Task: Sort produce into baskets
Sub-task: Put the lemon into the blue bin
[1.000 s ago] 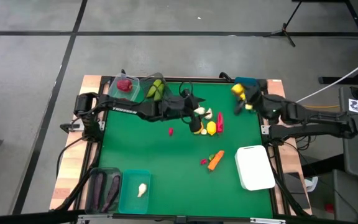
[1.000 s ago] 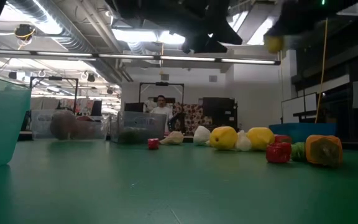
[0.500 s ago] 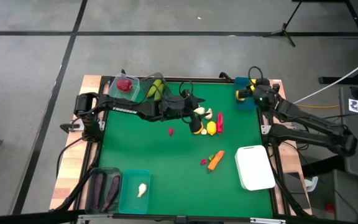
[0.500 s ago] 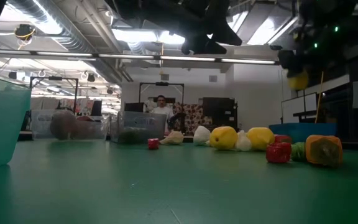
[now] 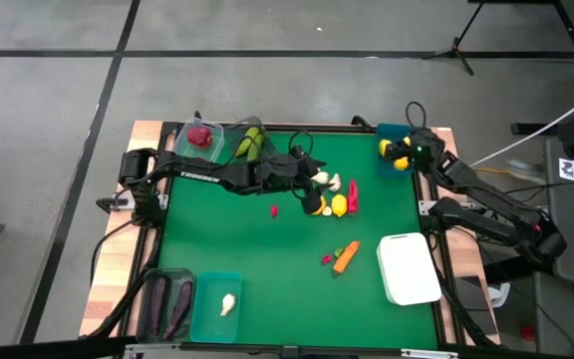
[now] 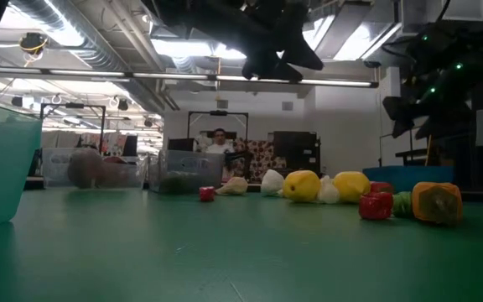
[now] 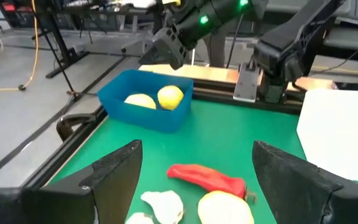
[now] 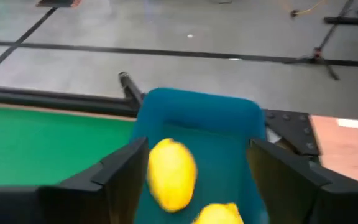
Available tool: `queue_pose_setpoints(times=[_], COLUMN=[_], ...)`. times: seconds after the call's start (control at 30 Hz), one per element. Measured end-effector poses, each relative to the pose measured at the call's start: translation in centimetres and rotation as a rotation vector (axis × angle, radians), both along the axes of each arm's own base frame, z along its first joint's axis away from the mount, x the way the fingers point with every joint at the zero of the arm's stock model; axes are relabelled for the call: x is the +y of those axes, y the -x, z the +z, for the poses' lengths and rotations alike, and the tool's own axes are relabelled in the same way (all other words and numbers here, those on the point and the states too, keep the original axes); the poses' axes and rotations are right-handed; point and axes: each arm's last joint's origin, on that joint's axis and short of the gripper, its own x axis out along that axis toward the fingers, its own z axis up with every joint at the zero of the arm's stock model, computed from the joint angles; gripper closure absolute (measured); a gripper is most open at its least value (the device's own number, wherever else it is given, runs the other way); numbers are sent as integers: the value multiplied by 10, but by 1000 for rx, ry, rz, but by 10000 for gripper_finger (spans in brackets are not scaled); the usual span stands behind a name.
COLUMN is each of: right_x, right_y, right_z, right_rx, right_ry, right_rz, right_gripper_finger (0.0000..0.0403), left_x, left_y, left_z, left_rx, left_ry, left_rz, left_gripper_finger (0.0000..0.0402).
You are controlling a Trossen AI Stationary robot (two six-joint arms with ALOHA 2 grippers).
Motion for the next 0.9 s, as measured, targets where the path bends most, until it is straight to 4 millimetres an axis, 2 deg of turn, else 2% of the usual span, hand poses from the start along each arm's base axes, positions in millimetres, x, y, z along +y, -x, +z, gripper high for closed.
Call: queue_pose_setpoints(times=[0.2,0.4,0.5,0.7,0.9], right_x=[0,0,0,0,0], right_y=[-2,-5,-5,-6,-6], right_z=[0,3,3,3,2], right_rx=[-25,-79,-79,-89,-81], right_ry=[-15,-7,-9,-23,-24], right_rz=[49,108,111,142,144], right_gripper_finger=[97,101,104,105,105], left_x=[-1,-15,-23,-45,-51], left_y=[3,4,-1,-11,-14], left_z=[-8,-24,-41,-77,-97], left_rx=[89,196,227,301,286], left_ry=[11,93,128,15,49], left_rz=[-6,-46,-14,76,185], left_gripper_finger=[101,101,101,101,101])
